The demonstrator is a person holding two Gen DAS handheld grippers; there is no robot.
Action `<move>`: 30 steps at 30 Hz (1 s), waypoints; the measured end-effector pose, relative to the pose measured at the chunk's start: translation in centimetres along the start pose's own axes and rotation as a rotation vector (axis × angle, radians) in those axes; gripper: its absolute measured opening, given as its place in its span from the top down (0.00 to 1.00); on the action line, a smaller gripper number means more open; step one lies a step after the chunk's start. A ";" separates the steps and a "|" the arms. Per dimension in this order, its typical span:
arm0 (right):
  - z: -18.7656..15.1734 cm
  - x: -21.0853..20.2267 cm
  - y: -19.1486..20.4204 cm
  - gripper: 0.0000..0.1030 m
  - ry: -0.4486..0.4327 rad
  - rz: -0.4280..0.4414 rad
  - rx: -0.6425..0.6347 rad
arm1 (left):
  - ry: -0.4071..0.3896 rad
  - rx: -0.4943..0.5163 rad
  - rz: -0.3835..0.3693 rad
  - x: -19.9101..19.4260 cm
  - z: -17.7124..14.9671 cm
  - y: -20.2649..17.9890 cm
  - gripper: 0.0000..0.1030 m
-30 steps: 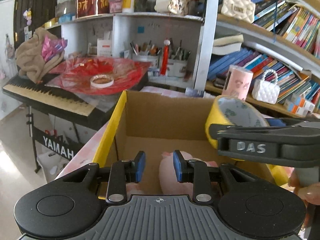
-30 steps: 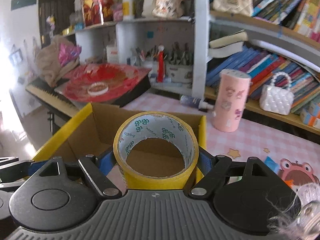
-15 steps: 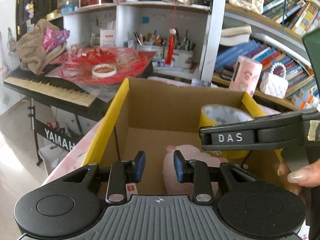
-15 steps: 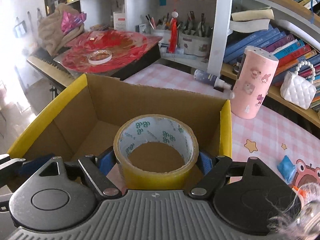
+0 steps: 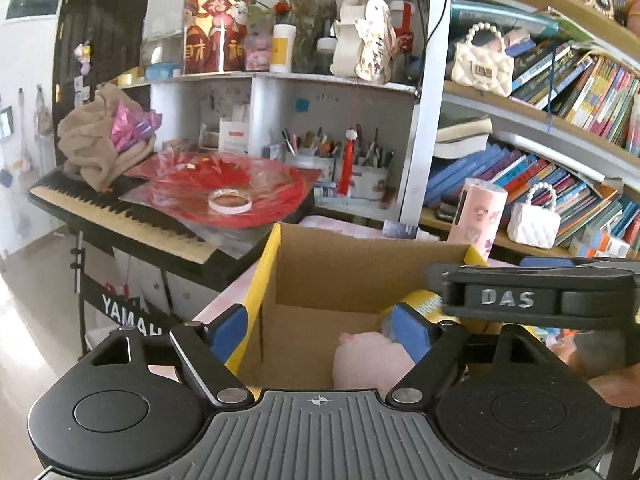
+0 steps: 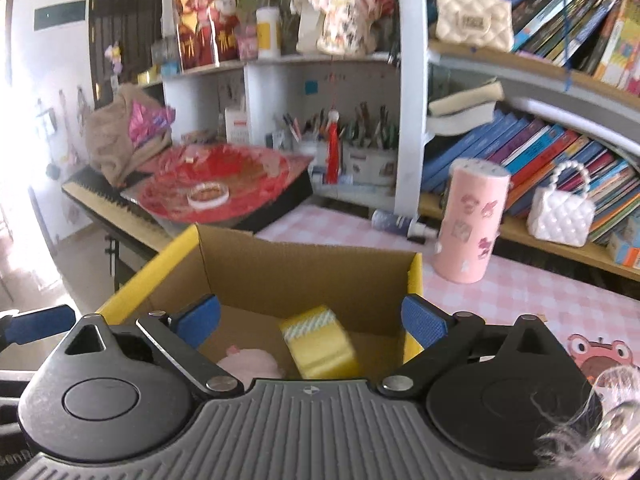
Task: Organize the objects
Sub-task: 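Open both tools to drop the card box and tape roll into the box, then withdraw both tools from the box toward the remaining table items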
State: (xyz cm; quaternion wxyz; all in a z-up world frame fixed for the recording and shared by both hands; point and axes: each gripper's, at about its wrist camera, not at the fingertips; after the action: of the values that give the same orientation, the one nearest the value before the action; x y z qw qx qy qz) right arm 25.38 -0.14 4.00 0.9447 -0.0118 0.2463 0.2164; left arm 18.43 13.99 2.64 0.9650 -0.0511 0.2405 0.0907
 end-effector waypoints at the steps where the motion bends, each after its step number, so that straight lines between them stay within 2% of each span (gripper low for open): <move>1: -0.1 -0.8 0.1 0.05 -0.010 -0.005 0.001 | 0.000 -0.005 -0.002 -0.4 -0.1 0.2 0.21; 8: -2.5 -5.8 1.0 0.05 -0.023 -0.038 -0.073 | 0.009 -0.030 0.002 -3.9 -1.7 2.1 0.18; 14: -5.7 -8.5 2.8 0.05 0.016 -0.053 -0.039 | 0.046 -0.039 0.006 -5.9 -3.8 3.0 0.16; 20: -9.4 -10.3 4.7 0.06 0.075 -0.109 -0.011 | 0.115 -0.055 0.029 -7.4 -6.5 3.7 0.15; 24: -11.4 -11.2 5.8 0.06 0.105 -0.128 -0.038 | 0.189 -0.067 0.058 -8.2 -8.7 3.9 0.15; 27: -12.4 -11.8 6.2 0.07 0.128 -0.140 -0.031 | 0.240 -0.063 0.052 -8.6 -10.0 4.2 0.15; 30: -13.2 -12.5 6.6 0.07 0.141 -0.137 -0.016 | 0.250 -0.057 0.051 -9.3 -10.5 4.5 0.15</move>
State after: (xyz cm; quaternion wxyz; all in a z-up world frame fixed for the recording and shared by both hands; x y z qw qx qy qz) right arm 6.71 -0.92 -1.18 0.9375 -0.0513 0.3089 0.1520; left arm 4.73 15.48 -2.43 0.9230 -0.0835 0.3576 0.1150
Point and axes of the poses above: each gripper's, at about its wrist camera, not at the fingertips, and x roughly the way its jaws point, y to its left, z to its top, and after that the axes turned 5 degrees about z, right-handed
